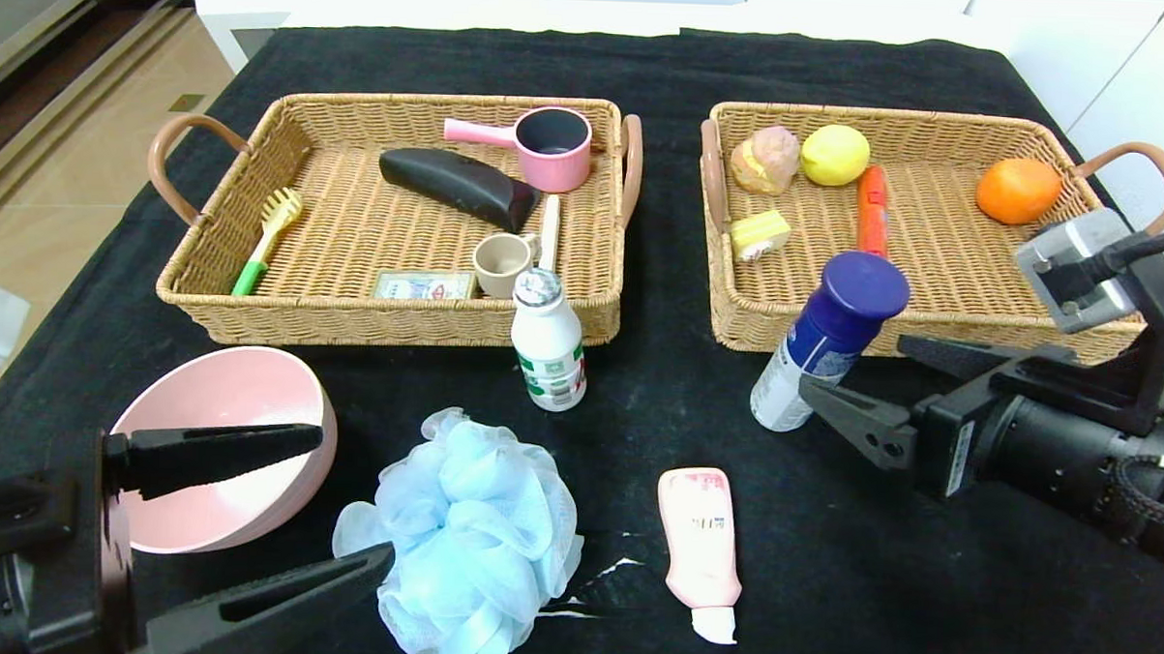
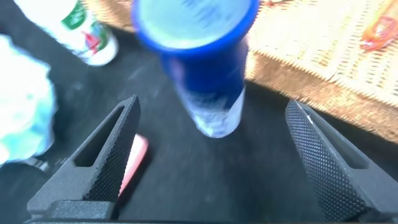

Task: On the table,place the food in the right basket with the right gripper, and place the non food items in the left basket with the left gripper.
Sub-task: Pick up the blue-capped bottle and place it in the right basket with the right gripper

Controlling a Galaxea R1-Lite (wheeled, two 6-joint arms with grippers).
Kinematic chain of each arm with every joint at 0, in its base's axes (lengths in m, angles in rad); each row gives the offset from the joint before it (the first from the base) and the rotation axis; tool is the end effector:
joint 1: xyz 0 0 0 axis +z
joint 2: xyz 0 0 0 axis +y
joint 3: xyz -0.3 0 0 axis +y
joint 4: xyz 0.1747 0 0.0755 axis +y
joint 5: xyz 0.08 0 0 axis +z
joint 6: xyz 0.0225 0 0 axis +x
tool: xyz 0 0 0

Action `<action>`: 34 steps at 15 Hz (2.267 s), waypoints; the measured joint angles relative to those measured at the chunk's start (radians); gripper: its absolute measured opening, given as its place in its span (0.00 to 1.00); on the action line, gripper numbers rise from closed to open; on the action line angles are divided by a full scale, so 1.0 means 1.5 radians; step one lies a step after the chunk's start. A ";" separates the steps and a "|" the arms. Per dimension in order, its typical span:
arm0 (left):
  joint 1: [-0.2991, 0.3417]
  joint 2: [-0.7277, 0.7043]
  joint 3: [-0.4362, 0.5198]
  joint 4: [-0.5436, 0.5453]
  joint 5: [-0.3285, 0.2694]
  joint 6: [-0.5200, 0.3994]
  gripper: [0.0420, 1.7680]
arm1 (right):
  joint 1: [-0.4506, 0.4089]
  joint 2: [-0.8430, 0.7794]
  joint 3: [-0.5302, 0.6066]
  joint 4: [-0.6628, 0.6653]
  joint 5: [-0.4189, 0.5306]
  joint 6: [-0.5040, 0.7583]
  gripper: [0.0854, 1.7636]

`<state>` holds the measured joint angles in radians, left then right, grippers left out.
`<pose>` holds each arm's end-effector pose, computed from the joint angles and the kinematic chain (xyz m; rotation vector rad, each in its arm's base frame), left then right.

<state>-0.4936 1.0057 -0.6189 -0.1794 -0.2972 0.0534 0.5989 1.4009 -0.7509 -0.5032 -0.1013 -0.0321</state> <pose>0.1104 -0.0669 0.2365 0.0713 0.1908 -0.7934 0.1957 0.1308 0.2351 -0.0823 0.1314 0.4990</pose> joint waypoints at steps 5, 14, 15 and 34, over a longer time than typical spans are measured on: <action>-0.001 -0.006 -0.001 0.001 0.000 0.000 0.97 | -0.001 0.039 -0.018 -0.052 -0.024 0.000 0.96; -0.001 -0.012 -0.001 0.002 0.000 0.003 0.97 | -0.003 0.089 -0.021 -0.137 -0.042 0.004 0.96; -0.001 -0.013 -0.001 0.002 0.000 0.003 0.97 | -0.003 0.098 -0.022 -0.151 -0.045 0.004 0.96; -0.001 -0.019 0.000 0.003 0.000 0.005 0.97 | -0.009 0.131 -0.019 -0.181 -0.046 0.005 0.45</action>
<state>-0.4953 0.9779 -0.6196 -0.1749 -0.2972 0.0606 0.5857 1.5970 -0.7794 -0.7740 -0.1706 -0.0240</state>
